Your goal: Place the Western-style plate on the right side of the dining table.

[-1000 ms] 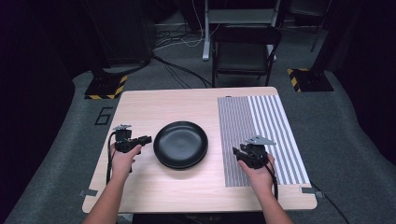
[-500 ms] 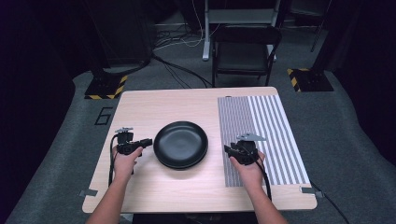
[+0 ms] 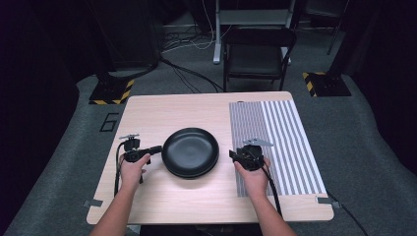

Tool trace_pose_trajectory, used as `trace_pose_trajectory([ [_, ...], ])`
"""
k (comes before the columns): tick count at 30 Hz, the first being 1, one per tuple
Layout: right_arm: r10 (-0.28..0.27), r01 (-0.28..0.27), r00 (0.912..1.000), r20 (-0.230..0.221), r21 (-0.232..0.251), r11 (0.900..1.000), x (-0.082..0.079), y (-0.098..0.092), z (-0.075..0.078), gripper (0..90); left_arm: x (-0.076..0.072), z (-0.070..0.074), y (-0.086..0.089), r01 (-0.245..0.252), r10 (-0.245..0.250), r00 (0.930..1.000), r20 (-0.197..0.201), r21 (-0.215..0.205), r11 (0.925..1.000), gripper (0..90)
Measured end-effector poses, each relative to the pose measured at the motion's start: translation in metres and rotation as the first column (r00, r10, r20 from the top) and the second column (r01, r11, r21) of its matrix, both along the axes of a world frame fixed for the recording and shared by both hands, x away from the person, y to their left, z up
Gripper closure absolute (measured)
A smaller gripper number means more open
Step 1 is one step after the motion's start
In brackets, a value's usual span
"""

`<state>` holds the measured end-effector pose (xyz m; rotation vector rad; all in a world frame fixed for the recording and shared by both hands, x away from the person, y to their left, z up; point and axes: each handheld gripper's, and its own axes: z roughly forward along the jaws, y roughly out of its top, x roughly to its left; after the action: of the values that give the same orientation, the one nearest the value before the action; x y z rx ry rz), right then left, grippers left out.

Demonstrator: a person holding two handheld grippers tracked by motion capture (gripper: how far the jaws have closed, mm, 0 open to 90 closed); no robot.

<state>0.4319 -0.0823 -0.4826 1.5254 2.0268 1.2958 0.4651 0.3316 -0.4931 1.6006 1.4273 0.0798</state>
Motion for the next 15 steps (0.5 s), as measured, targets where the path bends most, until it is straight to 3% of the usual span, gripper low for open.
trace_pose_trajectory([
  [4,-0.01,0.011,0.9998,-0.018,0.05,0.999,0.003,0.0,-0.003,63.7,0.001,-0.002,-0.004,0.008,-0.008,0.9999,-0.01,0.005,1.0,82.8],
  [11,-0.023,0.026,0.9986,-0.048,0.061,0.998,0.009,0.006,-0.008,64.3,0.0,-0.003,-0.005,0.003,-0.003,0.9999,-0.015,-0.002,1.0,82.4],
  [15,-0.015,0.023,0.9973,-0.073,0.107,0.994,0.012,0.015,-0.012,66.6,0.0,-0.004,-0.006,-0.001,0.001,0.9998,-0.02,-0.005,1.0,81.2],
])
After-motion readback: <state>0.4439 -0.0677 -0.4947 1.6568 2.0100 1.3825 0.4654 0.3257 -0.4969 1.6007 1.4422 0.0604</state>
